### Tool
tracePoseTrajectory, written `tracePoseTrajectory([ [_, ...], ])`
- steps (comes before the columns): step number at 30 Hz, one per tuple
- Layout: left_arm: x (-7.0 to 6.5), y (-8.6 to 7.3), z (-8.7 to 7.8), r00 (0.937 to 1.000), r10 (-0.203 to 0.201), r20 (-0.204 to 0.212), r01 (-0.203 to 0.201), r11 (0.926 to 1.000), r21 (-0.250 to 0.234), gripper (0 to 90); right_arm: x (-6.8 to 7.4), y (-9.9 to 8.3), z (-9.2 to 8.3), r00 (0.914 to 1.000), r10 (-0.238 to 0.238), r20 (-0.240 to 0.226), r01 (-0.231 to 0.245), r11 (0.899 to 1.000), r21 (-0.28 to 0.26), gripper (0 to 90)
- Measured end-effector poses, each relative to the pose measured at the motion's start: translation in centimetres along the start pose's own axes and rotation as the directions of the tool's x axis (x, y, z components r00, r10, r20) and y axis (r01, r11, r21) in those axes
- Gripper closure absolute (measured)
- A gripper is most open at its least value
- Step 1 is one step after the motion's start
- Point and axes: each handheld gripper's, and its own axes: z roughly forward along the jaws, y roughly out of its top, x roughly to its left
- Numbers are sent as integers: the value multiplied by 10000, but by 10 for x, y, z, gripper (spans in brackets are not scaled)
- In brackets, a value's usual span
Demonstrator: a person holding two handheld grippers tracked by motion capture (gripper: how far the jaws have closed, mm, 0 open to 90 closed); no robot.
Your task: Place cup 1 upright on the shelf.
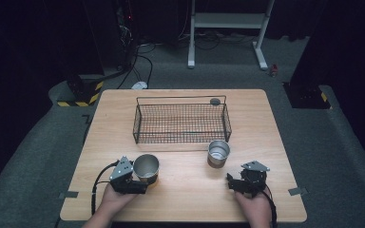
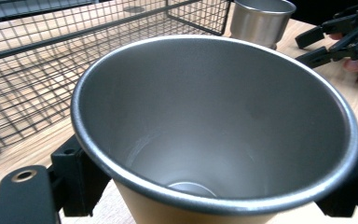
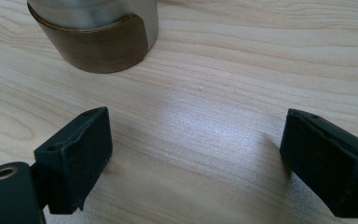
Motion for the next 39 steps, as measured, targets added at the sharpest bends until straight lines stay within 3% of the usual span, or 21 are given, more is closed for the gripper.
tracePoseTrajectory([
  [17, 18, -3, -12, 9957, -489, -786, 468, 9985, -283, 149, 0, 0, 0, 10000, -1, 0, 1, 10000, -1, 90],
  [28, 31, -5, -23, 9863, -670, -1509, 600, 9969, -510, 150, 0, 0, 0, 10000, -5, 5, 5, 10000, -1, 90],
  [39, 34, -5, -26, 9822, -812, -1697, 718, 9956, -607, 150, 0, 0, 0, 10000, 0, 0, 0, 10000, 2, 90],
])
